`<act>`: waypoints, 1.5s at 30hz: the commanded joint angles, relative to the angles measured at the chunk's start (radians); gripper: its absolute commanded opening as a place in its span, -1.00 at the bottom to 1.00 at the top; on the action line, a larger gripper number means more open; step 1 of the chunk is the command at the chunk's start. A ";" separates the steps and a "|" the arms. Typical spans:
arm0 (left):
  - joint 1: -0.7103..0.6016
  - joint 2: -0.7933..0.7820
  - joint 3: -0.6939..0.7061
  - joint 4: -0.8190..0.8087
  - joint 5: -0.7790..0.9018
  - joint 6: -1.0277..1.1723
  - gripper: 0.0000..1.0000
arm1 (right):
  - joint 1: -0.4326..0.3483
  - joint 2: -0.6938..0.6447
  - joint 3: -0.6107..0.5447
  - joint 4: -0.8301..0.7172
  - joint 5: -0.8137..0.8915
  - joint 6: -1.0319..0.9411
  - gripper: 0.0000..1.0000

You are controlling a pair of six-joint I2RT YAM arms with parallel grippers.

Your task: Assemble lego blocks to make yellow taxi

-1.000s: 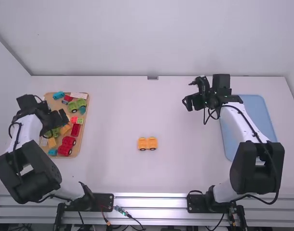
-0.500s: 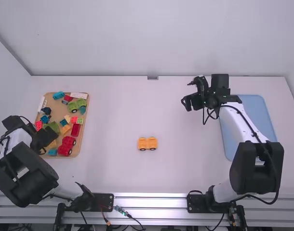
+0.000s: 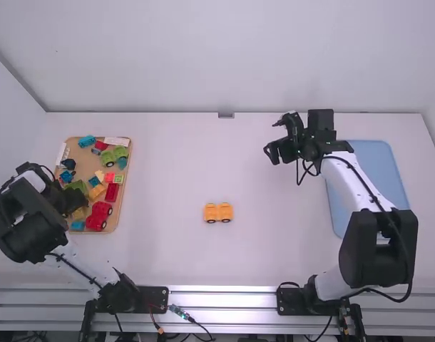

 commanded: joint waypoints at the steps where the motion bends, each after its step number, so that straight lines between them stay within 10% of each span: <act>1: -0.005 0.011 -0.001 0.005 -0.013 0.011 0.48 | -0.002 -0.007 0.031 0.006 -0.006 0.002 0.99; 31: -0.012 0.010 -0.064 0.032 0.052 0.089 -0.47 | 0.009 -0.007 0.031 0.028 -0.006 0.002 0.99; 35: -0.013 0.009 -0.047 0.034 0.041 0.008 -0.96 | 0.023 -0.007 0.031 0.029 -0.006 0.002 0.99; 45: -0.188 -0.222 -0.150 0.259 0.105 -0.084 -0.96 | 0.060 -0.007 0.031 0.074 -0.006 0.093 0.99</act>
